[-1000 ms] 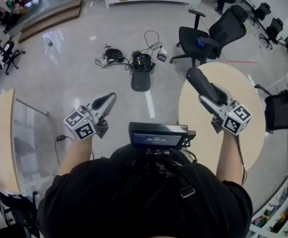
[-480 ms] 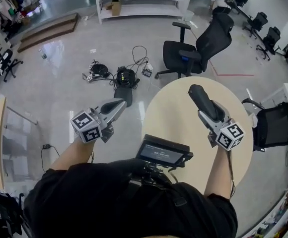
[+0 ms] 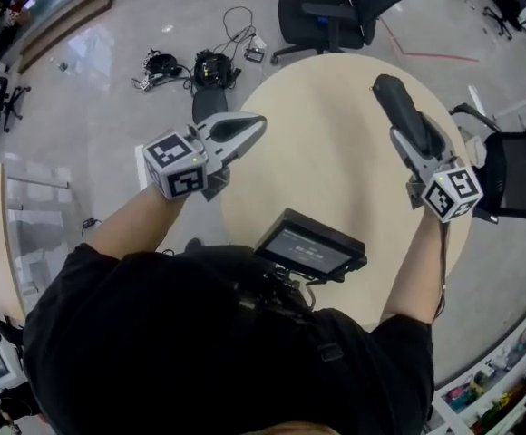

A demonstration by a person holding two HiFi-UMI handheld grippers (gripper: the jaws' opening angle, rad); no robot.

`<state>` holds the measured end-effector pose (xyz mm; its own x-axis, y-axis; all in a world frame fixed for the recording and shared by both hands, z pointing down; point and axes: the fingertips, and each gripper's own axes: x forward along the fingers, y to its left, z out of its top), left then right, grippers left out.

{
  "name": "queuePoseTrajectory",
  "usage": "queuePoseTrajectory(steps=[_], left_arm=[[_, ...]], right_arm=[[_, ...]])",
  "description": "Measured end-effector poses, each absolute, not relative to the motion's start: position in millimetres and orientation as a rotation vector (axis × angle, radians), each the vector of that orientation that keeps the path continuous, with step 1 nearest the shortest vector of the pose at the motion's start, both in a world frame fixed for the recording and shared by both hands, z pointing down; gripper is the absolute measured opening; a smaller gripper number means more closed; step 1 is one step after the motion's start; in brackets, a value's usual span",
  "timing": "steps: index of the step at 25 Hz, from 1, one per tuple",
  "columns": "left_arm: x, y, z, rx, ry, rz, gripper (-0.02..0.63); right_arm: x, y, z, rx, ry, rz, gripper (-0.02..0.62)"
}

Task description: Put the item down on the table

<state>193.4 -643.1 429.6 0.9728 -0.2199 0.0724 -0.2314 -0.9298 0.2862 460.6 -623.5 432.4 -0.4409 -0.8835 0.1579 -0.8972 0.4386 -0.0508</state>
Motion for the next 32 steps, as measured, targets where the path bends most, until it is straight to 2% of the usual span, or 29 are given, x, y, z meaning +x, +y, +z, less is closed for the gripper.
queuePoseTrajectory(steps=[15,32], left_arm=[[346.2,-644.3,481.4,2.767,-0.245,0.205,0.002],[462.5,-667.2,533.7,2.687,-0.203,0.251,0.002]], right_arm=[[623.7,-621.1,496.0,1.732,-2.496,0.239,0.324],[755.0,-632.6,579.3,1.910,-2.392,0.262,0.324]])
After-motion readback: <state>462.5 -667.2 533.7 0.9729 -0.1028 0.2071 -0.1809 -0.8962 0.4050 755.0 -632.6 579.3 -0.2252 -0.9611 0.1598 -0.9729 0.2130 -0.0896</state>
